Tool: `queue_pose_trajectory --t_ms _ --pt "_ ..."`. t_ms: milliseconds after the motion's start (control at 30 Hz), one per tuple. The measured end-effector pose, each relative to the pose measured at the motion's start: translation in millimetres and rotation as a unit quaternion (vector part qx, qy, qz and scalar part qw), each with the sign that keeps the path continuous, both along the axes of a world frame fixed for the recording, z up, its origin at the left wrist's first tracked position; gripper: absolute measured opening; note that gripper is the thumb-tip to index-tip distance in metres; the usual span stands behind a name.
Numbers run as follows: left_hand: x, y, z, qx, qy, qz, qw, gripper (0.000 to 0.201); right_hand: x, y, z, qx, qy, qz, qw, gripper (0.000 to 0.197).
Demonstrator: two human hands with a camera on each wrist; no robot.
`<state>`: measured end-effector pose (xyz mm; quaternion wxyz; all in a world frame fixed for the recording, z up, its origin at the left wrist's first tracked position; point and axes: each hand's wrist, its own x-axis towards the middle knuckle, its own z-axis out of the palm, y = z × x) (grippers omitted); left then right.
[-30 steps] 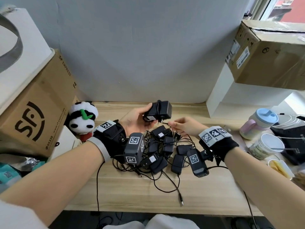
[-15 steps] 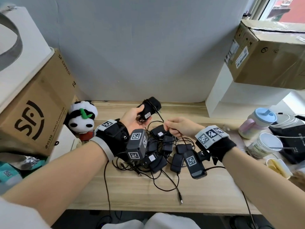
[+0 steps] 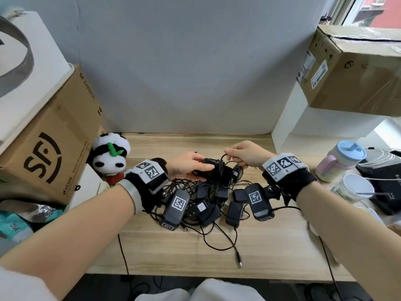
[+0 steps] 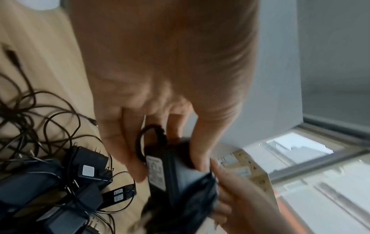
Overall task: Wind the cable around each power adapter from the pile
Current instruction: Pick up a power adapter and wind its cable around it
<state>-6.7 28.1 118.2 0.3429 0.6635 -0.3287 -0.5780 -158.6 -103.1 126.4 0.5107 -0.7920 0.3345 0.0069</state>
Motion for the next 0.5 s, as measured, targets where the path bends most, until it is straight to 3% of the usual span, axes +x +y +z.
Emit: queue_pose_trajectory --t_ms 100,200,300,500 --pt "-6.2 -1.6 -2.7 -0.007 0.003 0.055 0.998 0.029 5.2 11.5 5.9 -0.041 -0.02 0.006 0.999 0.026" --pt "-8.3 1.7 -6.6 0.01 0.05 0.042 0.998 0.041 5.3 20.6 4.1 -0.107 -0.042 -0.007 0.993 0.023" --pt "-11.6 3.4 -9.2 0.011 0.095 0.036 0.995 0.039 4.4 27.0 -1.4 -0.127 -0.092 -0.043 0.987 0.016" --pt "-11.5 -2.9 -15.7 -0.01 0.046 0.043 0.998 0.037 -1.0 24.9 -1.4 -0.004 -0.251 -0.113 0.961 0.007"
